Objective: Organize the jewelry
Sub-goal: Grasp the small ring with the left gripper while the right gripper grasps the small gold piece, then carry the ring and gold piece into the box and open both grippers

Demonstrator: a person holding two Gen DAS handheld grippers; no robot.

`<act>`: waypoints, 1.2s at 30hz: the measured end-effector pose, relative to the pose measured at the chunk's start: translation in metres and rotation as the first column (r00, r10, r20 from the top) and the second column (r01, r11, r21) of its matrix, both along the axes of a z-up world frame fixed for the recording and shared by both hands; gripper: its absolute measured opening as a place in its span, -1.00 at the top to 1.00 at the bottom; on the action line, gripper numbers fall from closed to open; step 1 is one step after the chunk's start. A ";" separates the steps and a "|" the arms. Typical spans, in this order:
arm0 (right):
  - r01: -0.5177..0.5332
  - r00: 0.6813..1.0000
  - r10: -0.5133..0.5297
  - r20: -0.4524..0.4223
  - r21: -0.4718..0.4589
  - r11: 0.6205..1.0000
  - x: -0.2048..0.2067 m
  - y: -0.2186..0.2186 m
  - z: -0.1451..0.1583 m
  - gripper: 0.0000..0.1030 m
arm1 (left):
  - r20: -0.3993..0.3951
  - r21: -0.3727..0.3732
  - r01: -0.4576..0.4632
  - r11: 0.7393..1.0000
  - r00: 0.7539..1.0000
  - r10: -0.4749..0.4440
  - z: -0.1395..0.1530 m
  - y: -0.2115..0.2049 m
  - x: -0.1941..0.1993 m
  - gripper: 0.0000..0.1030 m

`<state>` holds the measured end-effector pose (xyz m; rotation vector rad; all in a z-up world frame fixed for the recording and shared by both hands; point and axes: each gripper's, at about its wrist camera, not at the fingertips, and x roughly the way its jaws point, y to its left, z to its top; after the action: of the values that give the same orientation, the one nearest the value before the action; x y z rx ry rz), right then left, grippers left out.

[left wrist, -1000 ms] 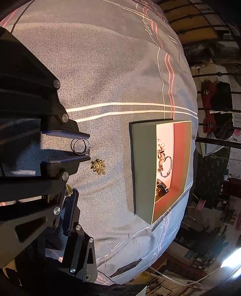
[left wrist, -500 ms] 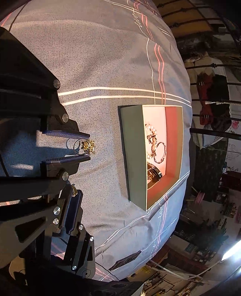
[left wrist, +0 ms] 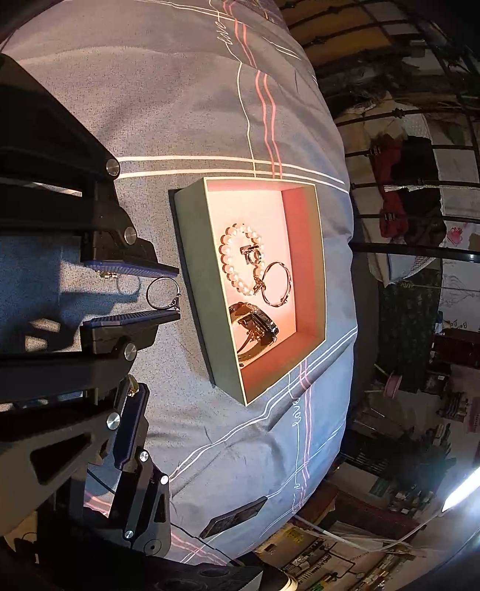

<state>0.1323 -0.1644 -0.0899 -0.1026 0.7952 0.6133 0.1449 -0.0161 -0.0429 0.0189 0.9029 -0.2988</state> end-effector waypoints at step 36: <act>0.121 0.992 -0.124 -0.038 -0.080 0.989 0.125 0.001 0.011 0.76 | -0.122 0.058 -0.111 0.992 0.986 0.118 -0.011 -0.018 0.134 0.67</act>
<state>0.2571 -0.1634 -0.0786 -0.1110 0.8611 0.4698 0.2791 -0.0337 -0.0540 -0.0049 1.0320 -0.1712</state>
